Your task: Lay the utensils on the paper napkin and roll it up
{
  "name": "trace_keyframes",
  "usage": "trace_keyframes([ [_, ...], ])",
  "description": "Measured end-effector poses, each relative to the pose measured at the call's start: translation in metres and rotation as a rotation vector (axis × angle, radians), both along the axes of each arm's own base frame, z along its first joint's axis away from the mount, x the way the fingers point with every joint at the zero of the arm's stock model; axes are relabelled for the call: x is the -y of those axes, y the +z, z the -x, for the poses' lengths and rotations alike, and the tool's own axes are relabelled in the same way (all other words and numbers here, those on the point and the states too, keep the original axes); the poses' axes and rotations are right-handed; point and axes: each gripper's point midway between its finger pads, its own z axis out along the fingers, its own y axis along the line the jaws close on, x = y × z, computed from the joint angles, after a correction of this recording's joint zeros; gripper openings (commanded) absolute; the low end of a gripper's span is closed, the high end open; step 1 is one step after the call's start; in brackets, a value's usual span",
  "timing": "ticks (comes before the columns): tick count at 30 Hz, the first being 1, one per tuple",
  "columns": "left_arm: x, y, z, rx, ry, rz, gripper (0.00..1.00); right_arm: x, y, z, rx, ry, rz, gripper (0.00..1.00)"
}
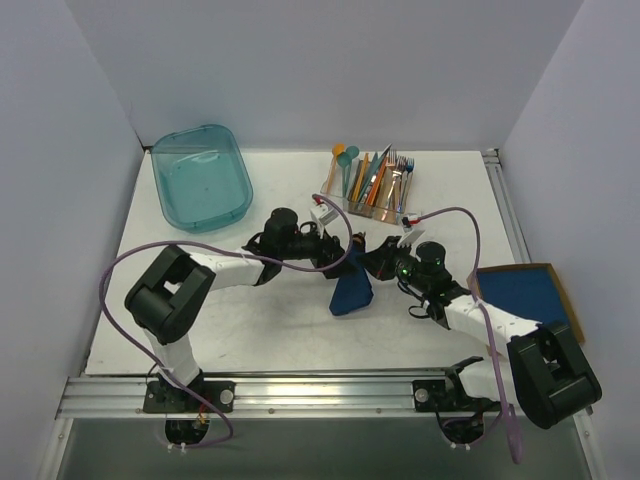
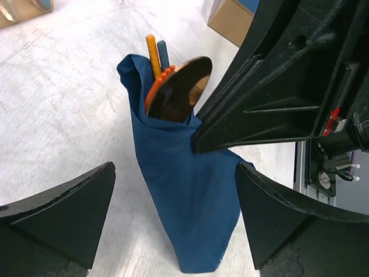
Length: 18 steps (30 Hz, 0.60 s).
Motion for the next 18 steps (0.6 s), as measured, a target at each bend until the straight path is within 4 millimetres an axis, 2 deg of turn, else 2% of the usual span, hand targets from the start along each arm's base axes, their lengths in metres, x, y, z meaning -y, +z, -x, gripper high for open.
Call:
trace_keyframes([
  [6, 0.007, -0.009, 0.003, -0.029, -0.051, 0.028, 0.97, -0.005, 0.006, 0.004, 0.009, 0.031, -0.033, 0.00],
  [9, 0.009, -0.005, 0.008, -0.038, -0.078, 0.054, 1.00, -0.007, 0.009, 0.005, 0.017, 0.041, -0.044, 0.00],
  [10, 0.010, -0.003, 0.009, -0.040, -0.085, 0.066, 0.93, -0.008, 0.010, 0.005, 0.020, 0.044, -0.047, 0.00],
  [13, 0.012, 0.004, 0.013, -0.041, -0.107, 0.101, 0.85, -0.009, 0.013, 0.005, 0.031, 0.052, -0.058, 0.00],
  [18, 0.014, 0.007, 0.019, -0.058, -0.134, 0.132, 0.80, -0.010, 0.016, 0.005, 0.033, 0.055, -0.068, 0.00],
])
